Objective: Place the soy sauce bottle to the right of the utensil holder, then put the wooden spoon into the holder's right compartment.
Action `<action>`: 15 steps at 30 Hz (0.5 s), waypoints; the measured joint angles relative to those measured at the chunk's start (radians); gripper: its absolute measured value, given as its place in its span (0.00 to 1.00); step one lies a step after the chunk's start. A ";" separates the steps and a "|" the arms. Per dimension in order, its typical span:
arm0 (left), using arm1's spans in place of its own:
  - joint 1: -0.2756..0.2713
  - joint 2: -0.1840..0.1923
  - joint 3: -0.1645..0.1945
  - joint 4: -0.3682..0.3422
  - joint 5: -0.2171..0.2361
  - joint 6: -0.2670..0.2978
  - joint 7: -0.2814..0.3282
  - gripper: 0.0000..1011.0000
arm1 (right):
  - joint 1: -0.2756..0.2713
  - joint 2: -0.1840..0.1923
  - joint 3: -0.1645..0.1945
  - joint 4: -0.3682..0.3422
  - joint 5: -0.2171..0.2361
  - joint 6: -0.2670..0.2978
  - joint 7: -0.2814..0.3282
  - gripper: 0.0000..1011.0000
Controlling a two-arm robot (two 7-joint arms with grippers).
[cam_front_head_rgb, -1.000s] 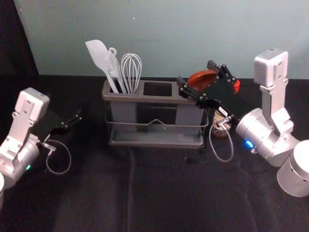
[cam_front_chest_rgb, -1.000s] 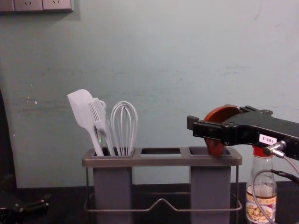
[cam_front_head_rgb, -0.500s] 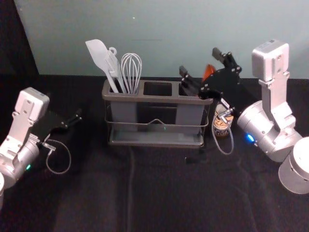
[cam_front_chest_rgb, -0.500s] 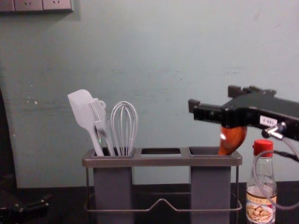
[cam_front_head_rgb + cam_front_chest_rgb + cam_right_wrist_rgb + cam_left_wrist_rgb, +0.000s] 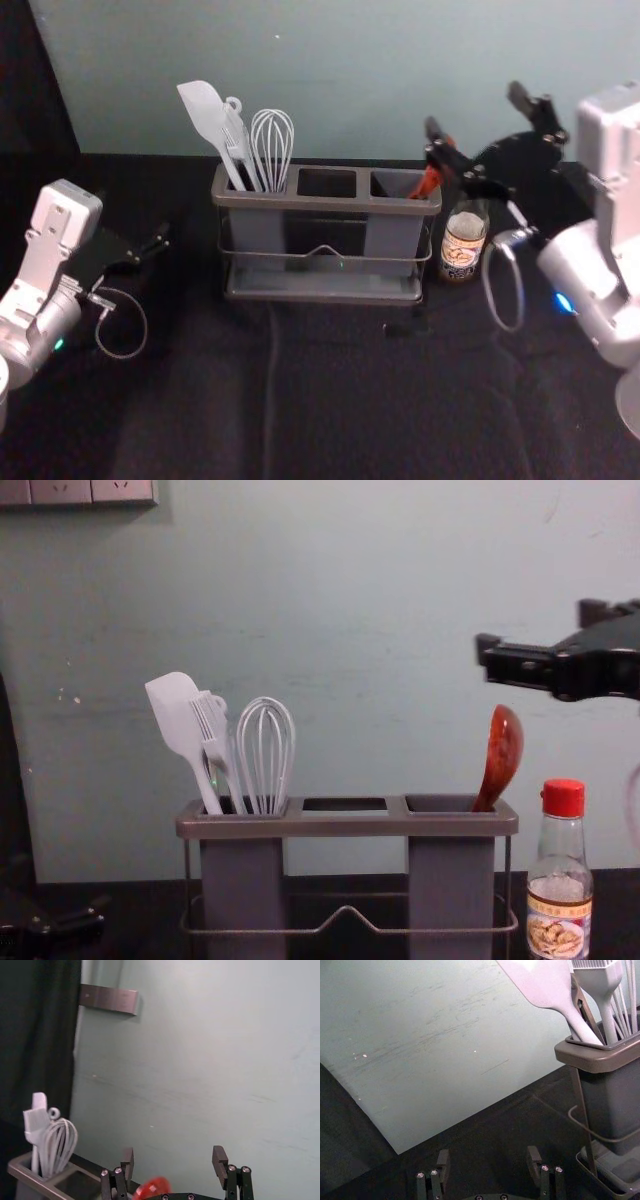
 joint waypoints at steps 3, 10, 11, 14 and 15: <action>0.000 0.000 0.000 0.000 0.000 0.000 0.000 0.99 | -0.045 0.001 0.023 -0.032 -0.003 -0.009 -0.014 0.99; 0.000 0.000 0.000 0.000 0.000 0.000 0.000 0.99 | -0.201 0.006 0.107 -0.106 0.023 -0.070 -0.027 0.99; 0.000 0.000 0.000 0.000 0.000 0.000 0.000 0.99 | -0.232 0.007 0.126 -0.111 0.033 -0.084 -0.026 0.99; 0.000 0.000 0.000 0.000 0.000 0.000 0.000 0.99 | -0.285 0.006 0.158 -0.109 0.057 -0.112 -0.018 0.99; 0.000 0.000 0.000 0.000 0.000 0.000 0.000 0.99 | -0.302 0.005 0.171 -0.101 0.070 -0.123 -0.009 0.99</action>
